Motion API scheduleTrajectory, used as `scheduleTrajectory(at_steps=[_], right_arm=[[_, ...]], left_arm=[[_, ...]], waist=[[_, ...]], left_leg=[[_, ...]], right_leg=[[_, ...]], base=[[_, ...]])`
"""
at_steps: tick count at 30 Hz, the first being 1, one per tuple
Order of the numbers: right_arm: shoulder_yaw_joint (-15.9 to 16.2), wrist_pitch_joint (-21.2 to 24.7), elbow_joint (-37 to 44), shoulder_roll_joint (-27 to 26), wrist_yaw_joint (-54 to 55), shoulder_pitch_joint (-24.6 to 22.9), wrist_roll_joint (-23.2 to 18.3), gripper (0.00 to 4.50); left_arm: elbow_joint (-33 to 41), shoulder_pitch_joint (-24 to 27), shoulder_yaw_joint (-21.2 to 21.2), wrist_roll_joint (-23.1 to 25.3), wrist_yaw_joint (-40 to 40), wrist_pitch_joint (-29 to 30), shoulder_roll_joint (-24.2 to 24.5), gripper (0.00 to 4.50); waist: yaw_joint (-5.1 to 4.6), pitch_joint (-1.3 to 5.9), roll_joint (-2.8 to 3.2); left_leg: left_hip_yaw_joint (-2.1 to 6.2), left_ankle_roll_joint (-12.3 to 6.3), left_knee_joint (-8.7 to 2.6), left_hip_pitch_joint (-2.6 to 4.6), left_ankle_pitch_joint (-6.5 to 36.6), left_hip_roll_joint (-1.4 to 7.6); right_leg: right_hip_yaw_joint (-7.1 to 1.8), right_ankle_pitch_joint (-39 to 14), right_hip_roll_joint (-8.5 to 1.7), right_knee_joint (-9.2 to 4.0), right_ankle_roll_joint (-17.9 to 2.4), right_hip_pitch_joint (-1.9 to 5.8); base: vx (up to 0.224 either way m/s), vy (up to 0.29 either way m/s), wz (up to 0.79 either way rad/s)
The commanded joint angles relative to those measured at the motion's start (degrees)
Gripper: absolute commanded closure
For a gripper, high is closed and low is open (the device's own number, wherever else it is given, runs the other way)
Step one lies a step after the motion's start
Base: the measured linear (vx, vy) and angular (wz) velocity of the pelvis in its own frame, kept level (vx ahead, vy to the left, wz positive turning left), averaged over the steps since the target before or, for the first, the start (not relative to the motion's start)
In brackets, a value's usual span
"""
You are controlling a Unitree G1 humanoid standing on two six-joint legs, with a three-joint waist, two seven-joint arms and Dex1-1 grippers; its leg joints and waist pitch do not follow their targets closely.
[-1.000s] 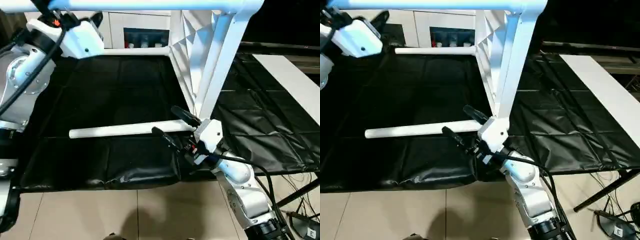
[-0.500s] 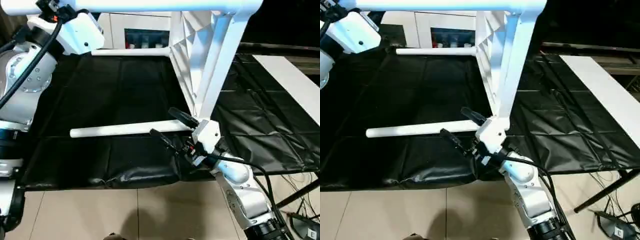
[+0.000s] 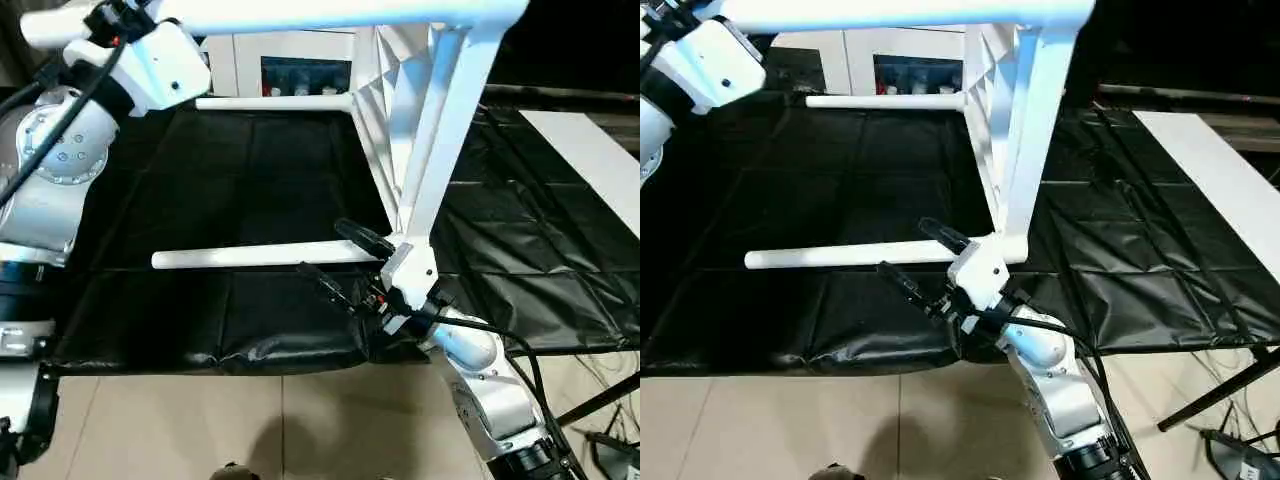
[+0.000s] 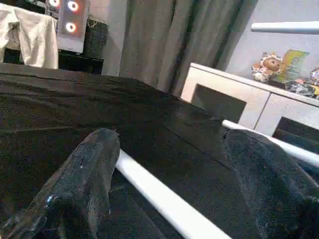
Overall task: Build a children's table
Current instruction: Flip table
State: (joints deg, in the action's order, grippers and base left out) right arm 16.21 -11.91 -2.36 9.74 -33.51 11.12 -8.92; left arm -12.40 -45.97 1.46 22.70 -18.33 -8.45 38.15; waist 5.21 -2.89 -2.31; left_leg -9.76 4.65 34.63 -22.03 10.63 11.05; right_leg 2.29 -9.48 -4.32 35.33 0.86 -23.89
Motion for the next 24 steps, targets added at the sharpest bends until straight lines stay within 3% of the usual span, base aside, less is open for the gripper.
scheduleTrajectory(at_steps=[1,3,10,15,19,22,23,24], right_arm=[[-0.1,0.3,1.2,0.5,-0.8,-0.5,0.1,0.78],[0.1,1.0,1.1,0.9,-1.3,-0.8,0.0,0.78],[0.3,3.9,0.8,1.5,-2.0,-1.8,-0.6,0.78],[-0.5,5.2,-0.2,1.5,-0.9,-2.3,-0.2,0.78],[-4.4,6.9,-2.2,-0.3,4.7,-0.3,0.3,0.78],[-7.9,9.3,-3.2,-2.3,8.5,1.8,-2.1,0.78],[-8.7,10.0,-3.5,-2.7,9.0,2.4,-3.0,0.51],[-9.5,10.6,-3.8,-3.1,9.7,3.0,-3.9,0.51]], left_arm=[[-0.6,0.2,-4.5,-7.6,1.4,4.3,-3.1,2.23],[-0.5,-0.4,-7.0,-10.3,2.3,7.6,-4.8,2.23],[0.2,-1.6,-10.8,-12.6,3.9,13.4,-6.3,2.23],[0.4,-3.0,-13.5,-15.5,3.2,15.3,-7.5,2.23],[1.8,-3.3,-14.9,-19.1,0.8,16.0,-9.2,2.23],[3.1,-2.8,-15.3,-20.4,0.4,16.4,-10.1,2.23],[3.6,-2.6,-15.4,-20.6,0.3,16.8,-10.4,2.23],[4.2,-2.2,-15.8,-21.2,0.4,17.2,-10.8,2.23]], waist=[[-0.25,3.27,0.79],[-0.16,3.30,0.73],[-0.11,3.22,0.69],[0.04,3.37,0.98],[0.48,3.68,1.11],[0.92,3.94,1.33],[0.91,3.89,1.31],[0.99,3.96,1.40]], left_leg=[[0.71,2.15,-5.03,1.16,19.8,1.71],[0.71,1.80,-4.93,1.12,19.6,1.68],[0.61,0.60,-4.80,0.71,17.3,1.47],[0.53,0.31,-4.69,0.86,16.0,1.54],[0.36,0.05,-4.60,0.96,13.1,1.65],[0.21,0.15,-4.53,1.23,12.5,1.63],[0.03,0.04,-4.41,1.44,12.7,1.65],[0.09,-0.02,-4.43,1.40,12.5,1.62]], right_leg=[[-2.11,-18.5,-3.04,-4.24,-8.2,1.78],[-2.11,-19.5,-3.09,-4.34,-8.0,1.79],[-2.03,-22.5,-3.18,-4.64,-7.2,1.90],[-1.94,-20.7,-3.06,-4.56,-8.0,1.71],[-1.95,-14.9,-2.92,-3.92,-9.7,1.77],[-1.87,-11.3,-2.70,-3.55,-10.7,1.67],[-1.94,-9.8,-2.57,-3.50,-10.9,1.42],[-1.89,-9.2,-2.58,-3.38,-11.0,1.60]], base=[[0.000,0.000,0.00],[0.000,0.000,0.00],[0.000,0.000,0.00],[0.000,0.000,0.00],[0.000,0.000,0.00],[0.000,0.000,0.00],[0.000,0.000,0.00],[0.000,0.000,0.00]])
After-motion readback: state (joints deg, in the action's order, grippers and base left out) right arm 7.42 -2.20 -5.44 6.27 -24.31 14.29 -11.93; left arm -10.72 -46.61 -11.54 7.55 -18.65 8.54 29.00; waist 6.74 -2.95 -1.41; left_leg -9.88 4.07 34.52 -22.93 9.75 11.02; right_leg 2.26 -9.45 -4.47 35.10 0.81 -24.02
